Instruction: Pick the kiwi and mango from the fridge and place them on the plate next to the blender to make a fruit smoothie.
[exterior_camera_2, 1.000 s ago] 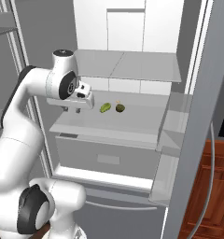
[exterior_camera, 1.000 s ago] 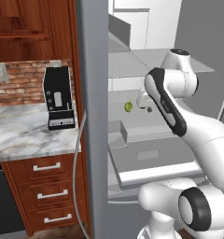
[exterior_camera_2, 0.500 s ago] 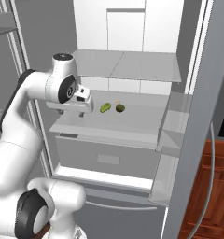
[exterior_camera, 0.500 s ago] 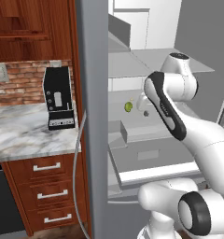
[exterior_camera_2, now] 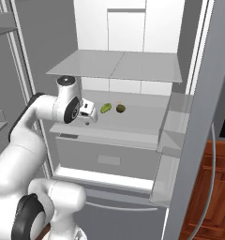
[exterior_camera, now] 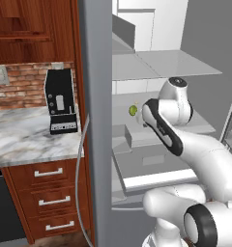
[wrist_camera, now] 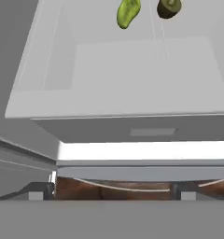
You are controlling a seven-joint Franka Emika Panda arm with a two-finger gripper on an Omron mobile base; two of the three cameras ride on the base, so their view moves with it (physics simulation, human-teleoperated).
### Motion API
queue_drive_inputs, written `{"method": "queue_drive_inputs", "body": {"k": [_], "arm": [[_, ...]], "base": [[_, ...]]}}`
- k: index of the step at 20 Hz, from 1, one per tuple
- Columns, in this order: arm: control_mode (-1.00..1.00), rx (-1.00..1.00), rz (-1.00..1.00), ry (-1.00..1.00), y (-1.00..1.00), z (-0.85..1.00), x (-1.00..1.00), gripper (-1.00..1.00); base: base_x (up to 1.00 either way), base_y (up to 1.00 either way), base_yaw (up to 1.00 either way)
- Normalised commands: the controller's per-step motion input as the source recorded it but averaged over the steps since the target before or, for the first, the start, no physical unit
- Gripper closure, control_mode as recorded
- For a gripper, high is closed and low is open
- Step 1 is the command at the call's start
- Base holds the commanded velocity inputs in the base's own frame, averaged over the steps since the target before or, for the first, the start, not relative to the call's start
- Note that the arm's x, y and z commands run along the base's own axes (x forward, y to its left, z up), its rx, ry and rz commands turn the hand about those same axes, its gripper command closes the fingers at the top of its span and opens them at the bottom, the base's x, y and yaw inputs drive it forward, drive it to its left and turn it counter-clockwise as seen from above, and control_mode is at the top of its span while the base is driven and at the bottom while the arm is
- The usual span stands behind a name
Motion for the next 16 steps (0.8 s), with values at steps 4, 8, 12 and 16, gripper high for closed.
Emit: {"method": "queue_drive_inputs", "body": {"k": [4,8,12,16], "arm": [[-1.00,0.00,-0.07,0.00,0.00,-0.06,0.88,-1.00],[-1.00,0.00,-0.03,0.00,0.00,0.00,0.74,-1.00],[-1.00,0.00,-0.01,0.00,0.00,-0.19,0.66,-1.00],[-1.00,0.00,0.00,0.00,0.00,-0.49,0.49,-1.00]], "base": [[0.00,0.00,0.00],[0.00,0.00,0.00],[0.00,0.00,0.00],[0.00,0.00,0.00]]}}
